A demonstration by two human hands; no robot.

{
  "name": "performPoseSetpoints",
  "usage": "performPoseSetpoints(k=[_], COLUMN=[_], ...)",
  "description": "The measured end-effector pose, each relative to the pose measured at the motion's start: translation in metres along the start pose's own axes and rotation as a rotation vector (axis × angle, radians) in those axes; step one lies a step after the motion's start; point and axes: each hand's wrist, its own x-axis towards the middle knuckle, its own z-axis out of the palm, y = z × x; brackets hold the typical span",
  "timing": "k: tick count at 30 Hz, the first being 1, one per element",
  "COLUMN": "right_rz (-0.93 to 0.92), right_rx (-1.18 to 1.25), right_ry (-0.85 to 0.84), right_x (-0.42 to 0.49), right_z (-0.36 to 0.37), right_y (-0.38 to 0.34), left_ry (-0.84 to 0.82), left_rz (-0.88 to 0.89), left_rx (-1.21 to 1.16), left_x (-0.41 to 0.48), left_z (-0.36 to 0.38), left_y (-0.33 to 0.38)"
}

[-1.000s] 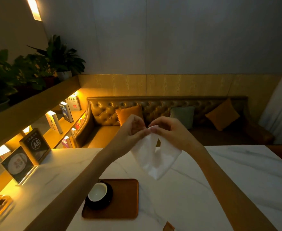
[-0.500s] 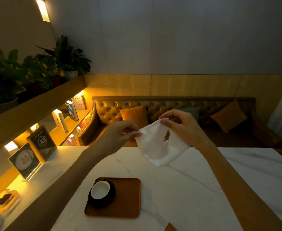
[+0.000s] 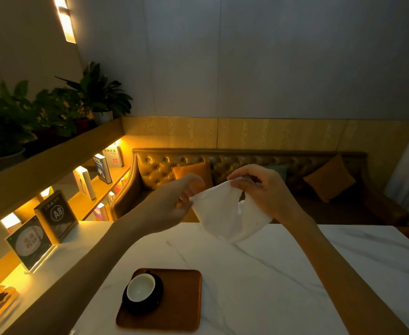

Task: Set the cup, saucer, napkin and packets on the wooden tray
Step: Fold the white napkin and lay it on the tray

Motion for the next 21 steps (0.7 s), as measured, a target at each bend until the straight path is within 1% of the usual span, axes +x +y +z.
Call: performPoseSetpoints(k=[5, 9, 11, 15, 17, 19, 21], right_rz=[-0.073, -0.116, -0.074, 0.100, 0.173, 0.222, 0.232], right_rx=[0.039, 0.041, 0.047, 0.028, 0.059, 0.075, 0.053], right_ry=[-0.054, -0.067, -0.046, 0.132, 0.208, 0.275, 0.343], right_x=[0.011, 0.014, 0.014, 0.009, 0.006, 0.004, 0.004], right_z=[0.006, 0.010, 0.005, -0.020, -0.029, -0.031, -0.030], right_y=[-0.019, -0.026, -0.021, 0.008, 0.021, 0.028, 0.032], left_ry=[0.027, 0.130, 0.193, 0.418, 0.524, 0.597, 0.649], left_rz=[-0.073, -0.105, -0.150, -0.281, -0.332, -0.340, -0.296], left_rx=[-0.124, -0.236, -0.305, -0.422, -0.438, -0.451, -0.479], left_x=[0.018, 0.028, 0.027, 0.022, 0.023, 0.026, 0.030], left_z=[0.014, 0.021, 0.021, 0.015, 0.014, 0.014, 0.015], left_y=[0.029, 0.038, 0.030, 0.003, -0.007, -0.011, -0.009])
